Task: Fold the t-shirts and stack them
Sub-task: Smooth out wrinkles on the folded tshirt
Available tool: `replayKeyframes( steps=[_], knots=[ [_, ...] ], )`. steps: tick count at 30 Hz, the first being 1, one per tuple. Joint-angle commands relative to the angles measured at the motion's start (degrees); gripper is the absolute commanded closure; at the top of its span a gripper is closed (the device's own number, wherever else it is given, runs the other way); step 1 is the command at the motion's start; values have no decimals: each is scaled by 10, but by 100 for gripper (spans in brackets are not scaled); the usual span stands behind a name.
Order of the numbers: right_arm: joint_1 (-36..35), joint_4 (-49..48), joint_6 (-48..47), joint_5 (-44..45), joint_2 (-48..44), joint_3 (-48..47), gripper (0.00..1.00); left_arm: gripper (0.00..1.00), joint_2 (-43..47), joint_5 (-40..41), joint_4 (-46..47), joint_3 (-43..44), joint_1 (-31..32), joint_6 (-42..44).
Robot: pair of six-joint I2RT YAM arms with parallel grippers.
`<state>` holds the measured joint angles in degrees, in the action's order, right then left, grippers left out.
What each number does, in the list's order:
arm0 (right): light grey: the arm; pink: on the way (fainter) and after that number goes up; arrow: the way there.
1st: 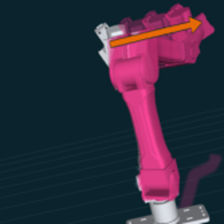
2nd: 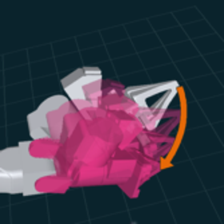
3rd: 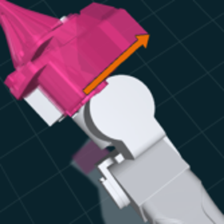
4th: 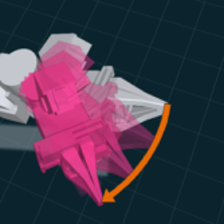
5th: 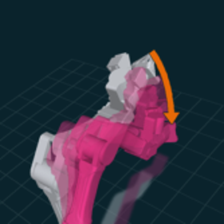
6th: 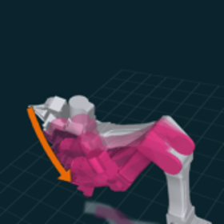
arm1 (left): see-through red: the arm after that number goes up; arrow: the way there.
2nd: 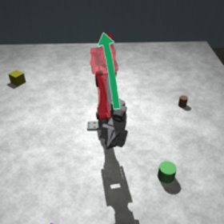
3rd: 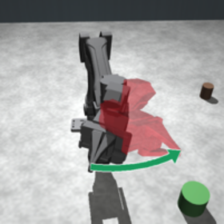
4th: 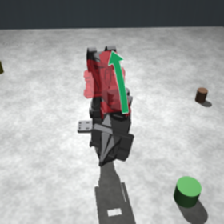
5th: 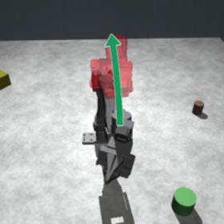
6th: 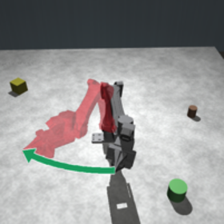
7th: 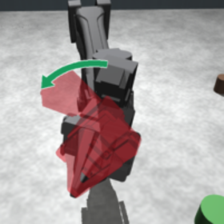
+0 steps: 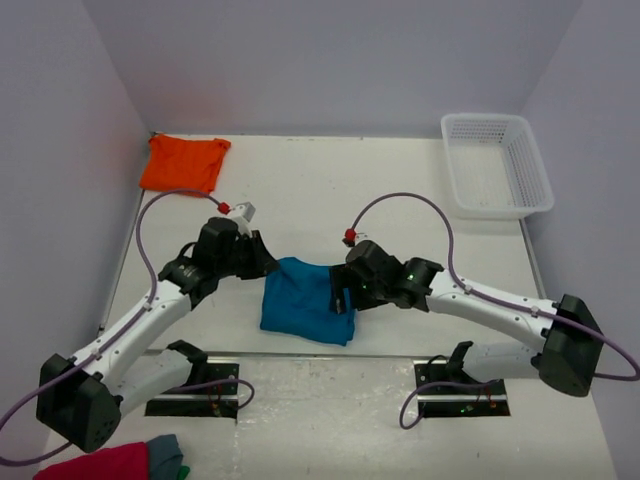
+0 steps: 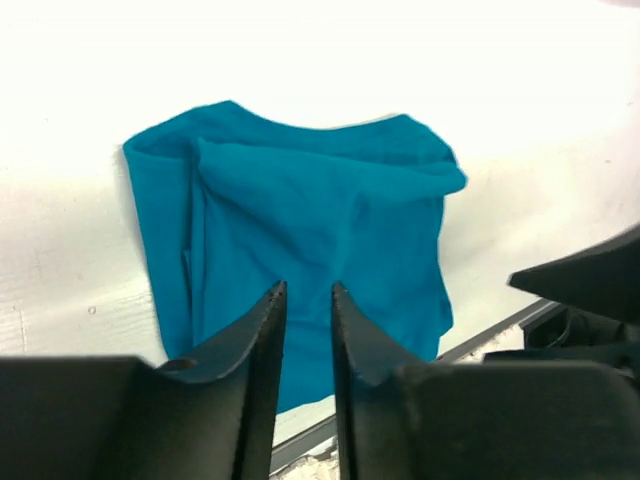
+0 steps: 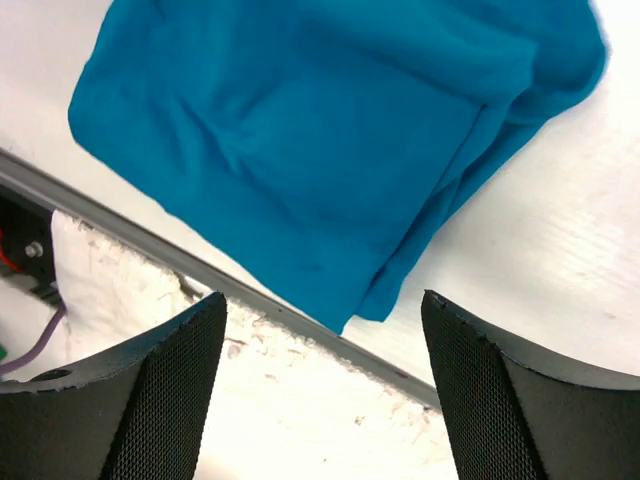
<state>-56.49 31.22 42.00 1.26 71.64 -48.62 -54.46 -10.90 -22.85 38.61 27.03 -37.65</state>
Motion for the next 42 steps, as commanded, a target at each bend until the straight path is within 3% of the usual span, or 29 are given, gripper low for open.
replayKeyframes(
  steps=[1,4,15,31,33,39,42],
  knots=[
    [14,65,-26,71,24,-44,21,73,-62,8,-17,9,1,21],
    [36,67,-31,74,64,-53,25,64,-113,6,19,3,1,26],
    [135,-15,-85,31,144,-58,41,64,-191,17,48,50,0,49],
    [147,-22,-105,-3,222,-144,52,64,-248,19,54,72,-31,68],
    [147,-23,-106,-5,229,-148,57,64,-257,13,59,71,-37,70],
    [148,-27,-103,-9,249,-152,97,64,-276,2,64,80,-45,77],
    [149,-27,-103,-9,247,-147,100,64,-276,-5,64,83,-47,79]
  ],
)
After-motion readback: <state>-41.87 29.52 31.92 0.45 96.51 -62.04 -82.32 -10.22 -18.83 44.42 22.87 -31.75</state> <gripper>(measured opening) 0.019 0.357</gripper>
